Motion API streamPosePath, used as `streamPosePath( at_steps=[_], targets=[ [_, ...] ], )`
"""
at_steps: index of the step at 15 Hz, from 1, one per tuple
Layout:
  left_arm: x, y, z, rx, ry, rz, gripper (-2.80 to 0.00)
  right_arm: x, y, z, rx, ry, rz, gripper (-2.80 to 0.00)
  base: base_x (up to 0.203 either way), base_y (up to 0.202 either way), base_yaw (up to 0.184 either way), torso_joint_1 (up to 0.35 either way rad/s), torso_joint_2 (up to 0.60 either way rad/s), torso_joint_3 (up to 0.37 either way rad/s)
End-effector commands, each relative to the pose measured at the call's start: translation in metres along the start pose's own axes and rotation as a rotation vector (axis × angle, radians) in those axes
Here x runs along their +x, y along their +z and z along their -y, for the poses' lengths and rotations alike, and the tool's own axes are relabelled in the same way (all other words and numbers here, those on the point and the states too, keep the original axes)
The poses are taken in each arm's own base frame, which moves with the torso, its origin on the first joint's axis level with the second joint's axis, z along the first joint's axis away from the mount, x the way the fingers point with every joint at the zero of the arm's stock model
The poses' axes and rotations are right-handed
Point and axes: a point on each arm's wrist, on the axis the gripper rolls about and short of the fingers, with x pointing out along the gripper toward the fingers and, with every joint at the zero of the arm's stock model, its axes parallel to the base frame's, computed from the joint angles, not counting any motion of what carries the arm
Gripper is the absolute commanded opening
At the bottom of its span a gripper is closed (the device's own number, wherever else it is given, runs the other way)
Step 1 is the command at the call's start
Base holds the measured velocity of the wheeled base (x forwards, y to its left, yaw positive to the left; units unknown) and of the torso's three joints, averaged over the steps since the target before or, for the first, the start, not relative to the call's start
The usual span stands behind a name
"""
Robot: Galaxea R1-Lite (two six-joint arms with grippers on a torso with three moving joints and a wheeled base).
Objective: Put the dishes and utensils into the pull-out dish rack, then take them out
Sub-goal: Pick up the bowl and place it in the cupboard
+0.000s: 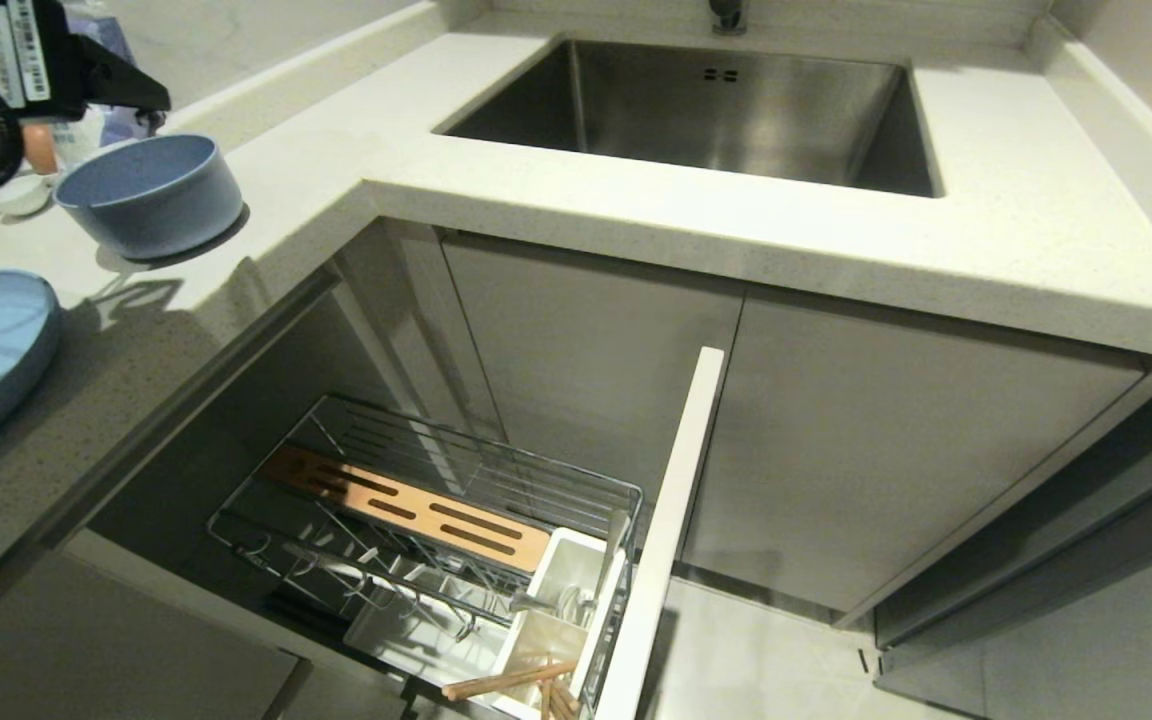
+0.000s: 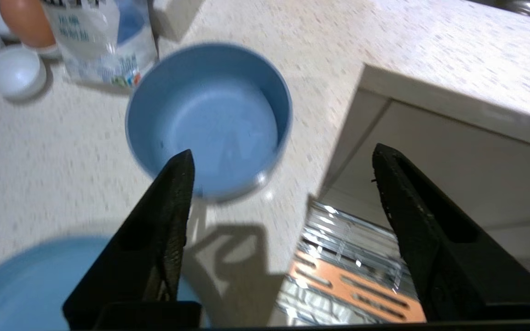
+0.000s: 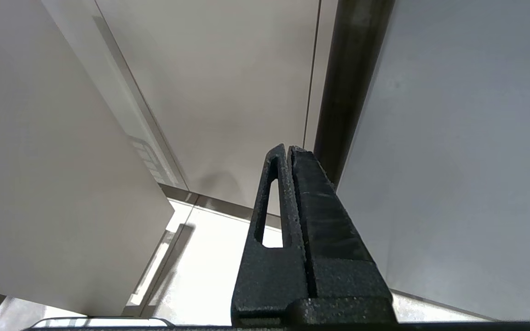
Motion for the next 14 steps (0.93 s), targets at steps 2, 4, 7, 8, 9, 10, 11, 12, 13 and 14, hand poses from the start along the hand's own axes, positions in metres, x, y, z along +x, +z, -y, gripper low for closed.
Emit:
streamPosePath(
  at_steps=[2,4,7,8,9,10,11,12,13,14],
  targets=[
    [0.048,-0.009,0.006,0.042,0.112,-0.066,0.0,0.001,-0.007,0.0,0.001,0.0,-0.024,-2.8,0.0,0.0,0.0,0.0,0.0,0.0],
    [0.056,-0.012,0.008,0.053,0.117,-0.083,0.0,0.001,-0.007,0.0,0.0,0.0,-0.024,-2.8,0.0,0.0,0.0,0.0,0.0,0.0],
    [0.065,-0.015,0.011,0.066,0.12,-0.106,0.0,0.001,-0.007,0.0,-0.001,0.0,-0.024,-2.8,0.0,0.0,0.0,0.0,0.0,0.0],
    [0.066,-0.016,0.012,0.064,0.115,-0.112,0.0,0.001,-0.007,0.0,0.0,0.0,-0.024,-2.8,0.0,0.0,0.0,0.0,0.0,0.0],
    [0.069,-0.017,0.013,0.065,0.103,-0.119,0.0,0.001,-0.007,0.0,-0.001,0.0,-0.024,-2.8,0.0,0.0,0.0,0.0,0.0,0.0],
    [0.071,-0.018,0.011,0.062,0.104,-0.124,0.0,0.001,-0.007,0.0,-0.001,0.0,-0.024,-2.8,0.0,0.0,0.0,0.0,0.0,0.0],
    [0.073,-0.019,0.01,0.063,0.105,-0.128,0.0,0.001,-0.007,0.0,0.0,0.0,-0.024,-2.8,0.0,0.0,0.0,0.0,0.0,0.0],
    [0.075,-0.02,0.011,0.064,0.103,-0.133,0.0,0.001,-0.007,0.0,0.0,0.0,-0.024,-2.8,0.0,0.0,0.0,0.0,0.0,0.0],
    [0.078,-0.021,0.01,0.064,0.097,-0.141,0.0,0.001,-0.007,0.0,-0.001,0.0,-0.024,-2.8,0.0,0.0,0.0,0.0,0.0,0.0],
    [0.082,-0.022,0.009,0.062,0.084,-0.149,0.0,0.001,-0.007,0.0,0.001,0.0,-0.024,-2.8,0.0,0.0,0.0,0.0,0.0,0.0]
  ],
)
